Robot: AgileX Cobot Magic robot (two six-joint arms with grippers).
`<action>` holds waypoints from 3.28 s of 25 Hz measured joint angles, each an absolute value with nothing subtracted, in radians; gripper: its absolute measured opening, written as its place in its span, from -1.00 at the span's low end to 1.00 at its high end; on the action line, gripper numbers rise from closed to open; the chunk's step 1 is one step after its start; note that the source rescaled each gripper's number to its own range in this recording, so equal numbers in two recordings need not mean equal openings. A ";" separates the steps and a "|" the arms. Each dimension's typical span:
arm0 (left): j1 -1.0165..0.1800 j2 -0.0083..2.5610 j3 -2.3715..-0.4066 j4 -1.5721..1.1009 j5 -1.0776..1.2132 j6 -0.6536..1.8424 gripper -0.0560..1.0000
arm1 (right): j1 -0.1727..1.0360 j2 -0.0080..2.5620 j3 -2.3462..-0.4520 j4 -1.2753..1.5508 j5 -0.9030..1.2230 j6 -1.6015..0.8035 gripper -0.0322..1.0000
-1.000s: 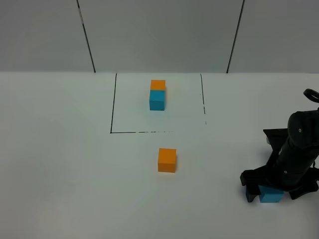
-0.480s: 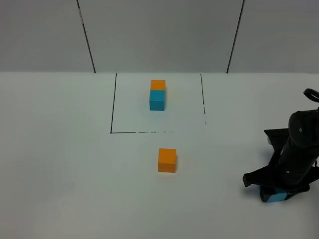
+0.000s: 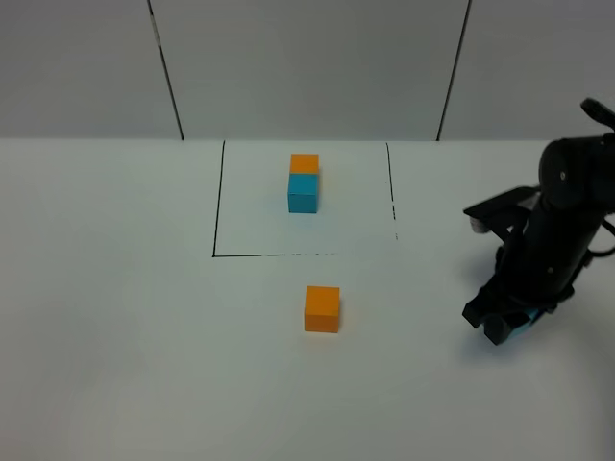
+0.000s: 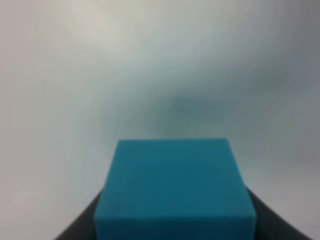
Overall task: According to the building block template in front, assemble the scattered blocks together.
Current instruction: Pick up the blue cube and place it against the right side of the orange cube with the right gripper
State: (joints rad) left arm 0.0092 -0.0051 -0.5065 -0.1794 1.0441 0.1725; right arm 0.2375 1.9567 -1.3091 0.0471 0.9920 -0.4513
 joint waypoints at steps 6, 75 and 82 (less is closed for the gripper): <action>0.009 -0.005 -0.507 -0.179 1.044 0.173 -0.45 | 0.379 2.005 -1.521 0.023 1.096 -0.764 -0.94; 0.009 -0.005 -0.506 -0.179 1.044 0.173 -0.45 | 0.618 2.373 -1.832 -0.103 1.125 -0.804 -0.94; 0.009 -0.005 -0.506 -0.179 1.044 0.173 -0.45 | 0.618 2.373 -1.832 -0.099 1.110 -0.823 -0.94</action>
